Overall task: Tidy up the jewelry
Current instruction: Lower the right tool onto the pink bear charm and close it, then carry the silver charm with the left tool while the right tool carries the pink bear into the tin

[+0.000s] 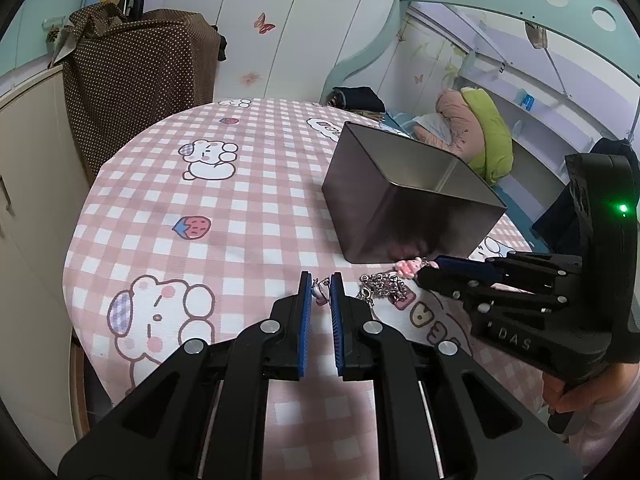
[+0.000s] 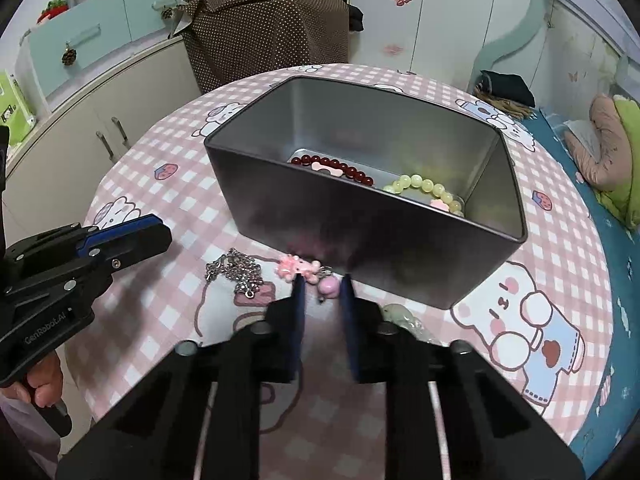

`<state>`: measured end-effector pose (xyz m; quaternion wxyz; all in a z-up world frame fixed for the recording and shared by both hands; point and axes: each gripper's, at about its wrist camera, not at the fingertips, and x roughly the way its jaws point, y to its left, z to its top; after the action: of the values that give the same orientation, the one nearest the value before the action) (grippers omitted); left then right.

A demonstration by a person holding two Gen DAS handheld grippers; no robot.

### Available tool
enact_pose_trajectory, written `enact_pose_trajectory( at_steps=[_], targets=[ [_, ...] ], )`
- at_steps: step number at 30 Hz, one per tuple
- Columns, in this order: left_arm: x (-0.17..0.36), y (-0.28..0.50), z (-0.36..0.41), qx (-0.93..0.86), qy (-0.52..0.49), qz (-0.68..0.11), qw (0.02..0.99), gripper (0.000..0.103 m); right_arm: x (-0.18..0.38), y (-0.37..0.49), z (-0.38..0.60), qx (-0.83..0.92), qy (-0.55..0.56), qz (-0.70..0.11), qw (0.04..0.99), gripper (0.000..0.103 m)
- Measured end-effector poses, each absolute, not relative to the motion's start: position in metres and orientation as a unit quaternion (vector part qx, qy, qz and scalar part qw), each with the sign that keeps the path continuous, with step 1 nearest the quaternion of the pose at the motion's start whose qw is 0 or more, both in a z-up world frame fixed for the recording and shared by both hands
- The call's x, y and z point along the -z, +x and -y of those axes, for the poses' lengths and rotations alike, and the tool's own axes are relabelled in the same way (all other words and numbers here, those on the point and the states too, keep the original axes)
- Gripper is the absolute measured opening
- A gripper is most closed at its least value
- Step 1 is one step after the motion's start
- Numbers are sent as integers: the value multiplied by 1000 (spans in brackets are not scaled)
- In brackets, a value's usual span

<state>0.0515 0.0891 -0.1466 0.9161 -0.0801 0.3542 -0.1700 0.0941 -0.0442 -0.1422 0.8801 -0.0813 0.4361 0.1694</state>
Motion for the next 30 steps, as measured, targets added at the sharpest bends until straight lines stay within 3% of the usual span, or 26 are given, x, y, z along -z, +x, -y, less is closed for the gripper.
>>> enact_pose_trajectory(
  at_steps=[30],
  targets=[
    [110, 41, -53, 193, -43, -315, 928, 10, 102, 59, 89, -161, -13, -385, 909, 11]
  ],
)
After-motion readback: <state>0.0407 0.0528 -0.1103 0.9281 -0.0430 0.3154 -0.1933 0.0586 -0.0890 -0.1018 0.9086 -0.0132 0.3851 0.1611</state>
